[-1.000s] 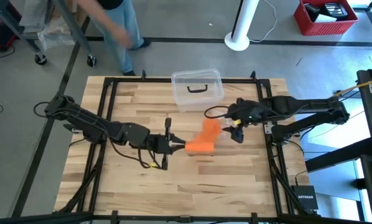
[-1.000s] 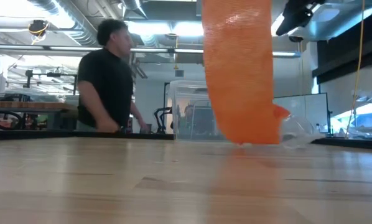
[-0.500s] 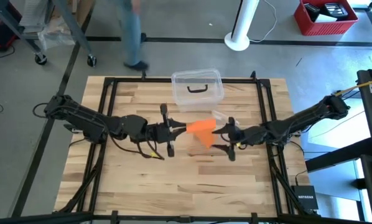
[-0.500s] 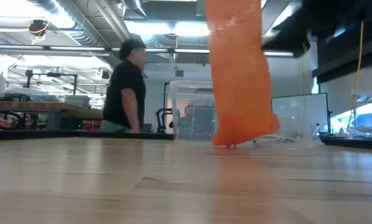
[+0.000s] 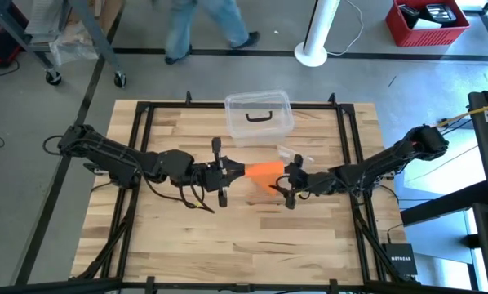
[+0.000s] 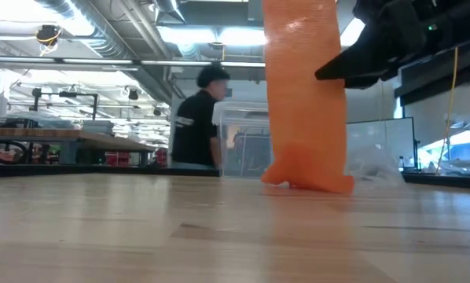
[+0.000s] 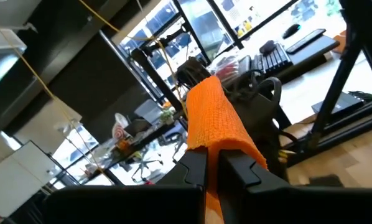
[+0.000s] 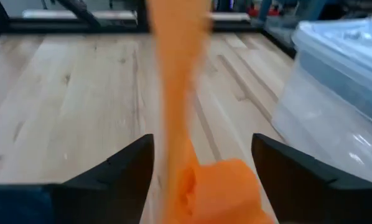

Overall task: Roll bandage
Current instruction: Roll the orange bandage

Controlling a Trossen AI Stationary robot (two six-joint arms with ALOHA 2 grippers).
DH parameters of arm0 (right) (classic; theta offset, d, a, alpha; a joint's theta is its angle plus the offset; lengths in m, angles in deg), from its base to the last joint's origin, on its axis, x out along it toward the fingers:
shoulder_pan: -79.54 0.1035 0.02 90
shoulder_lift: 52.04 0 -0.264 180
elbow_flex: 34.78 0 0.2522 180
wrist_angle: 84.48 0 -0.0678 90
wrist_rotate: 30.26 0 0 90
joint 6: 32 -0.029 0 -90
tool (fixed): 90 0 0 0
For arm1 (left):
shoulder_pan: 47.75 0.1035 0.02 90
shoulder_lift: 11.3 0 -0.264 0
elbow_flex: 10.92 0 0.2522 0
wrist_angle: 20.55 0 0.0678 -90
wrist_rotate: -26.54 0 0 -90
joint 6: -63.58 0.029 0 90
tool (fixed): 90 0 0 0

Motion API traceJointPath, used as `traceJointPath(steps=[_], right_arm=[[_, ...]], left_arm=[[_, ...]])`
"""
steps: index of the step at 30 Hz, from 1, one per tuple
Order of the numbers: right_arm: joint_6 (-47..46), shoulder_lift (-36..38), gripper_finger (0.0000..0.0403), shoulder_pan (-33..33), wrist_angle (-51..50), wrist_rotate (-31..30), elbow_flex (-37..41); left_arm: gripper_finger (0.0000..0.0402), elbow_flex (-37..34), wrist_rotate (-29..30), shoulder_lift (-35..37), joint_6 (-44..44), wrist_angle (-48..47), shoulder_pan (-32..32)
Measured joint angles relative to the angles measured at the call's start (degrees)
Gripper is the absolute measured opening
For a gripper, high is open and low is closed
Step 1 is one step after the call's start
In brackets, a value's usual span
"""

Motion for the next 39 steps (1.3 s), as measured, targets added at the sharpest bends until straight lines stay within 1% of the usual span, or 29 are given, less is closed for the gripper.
traceJointPath(steps=[3, 7, 11, 12, 13, 16, 18, 21, 24, 26, 29, 33, 36, 39], right_arm=[[3.13, -3.48, 0.0218, -0.02, 6.05, 0.06, 0.00], [5.45, -7.08, 0.0133, 0.00, 13.23, 1.67, 0.00], [5.66, -9.03, 0.0031, 0.00, 13.81, 2.19, 0.00], [5.50, -9.27, 0.0016, 0.10, 13.86, 2.45, 0.00], [4.86, -9.42, 0.0011, 0.54, 13.82, 2.68, 0.00], [3.20, -9.42, 0.0014, 2.25, 13.99, 2.58, 0.00], [3.23, -9.07, 0.0006, 4.08, 13.88, 2.61, 0.00], [3.01, -8.43, 0.0008, 7.24, 13.66, 2.62, -0.92], [3.36, -8.35, 0.0005, 10.28, 13.34, 2.60, -3.35], [4.58, -8.30, 0.0004, 12.16, 11.41, 2.58, -5.95], [5.98, -8.30, 0.0004, 14.49, 5.48, 2.09, -10.95], [7.87, -8.30, 0.0003, 17.43, -4.70, 0.55, -18.97], [10.30, -8.30, 0.0003, 19.53, -11.37, -1.85, -25.13], [13.87, -8.30, 0.0002, 21.58, -15.87, -3.97, -30.64]], left_arm=[[0.0008, 0.00, -0.04, 0.00, 0.95, 0.75, -0.03], [0.0008, 0.00, -0.09, 0.00, 0.99, 1.79, -0.13], [0.0008, 0.00, -0.06, 0.00, 0.56, 1.86, -0.11], [0.0008, 0.00, -0.07, 0.00, 0.57, 2.03, -0.11], [0.0008, 0.00, -0.06, 0.00, 0.58, 2.52, -0.11], [0.0008, 0.00, -0.06, 0.26, 1.08, 4.88, -0.07], [0.0008, 0.00, 0.03, 0.99, 2.94, 5.18, 0.32], [0.0008, -0.01, 2.53, 2.50, 4.01, 5.08, 1.45], [0.0007, 0.00, 3.64, 3.30, 4.97, 4.67, 3.49], [0.0004, -0.02, 4.62, 3.25, 7.39, 4.48, 4.72], [0.0003, -0.02, 5.92, 3.15, 9.94, 2.53, 6.54], [0.0002, -0.65, 6.62, 3.08, 9.52, -1.26, 8.64], [0.0002, -1.98, 7.24, 3.06, 8.96, -0.84, 9.63], [0.0001, -3.24, 7.30, 3.06, 6.92, -1.34, 10.16]])
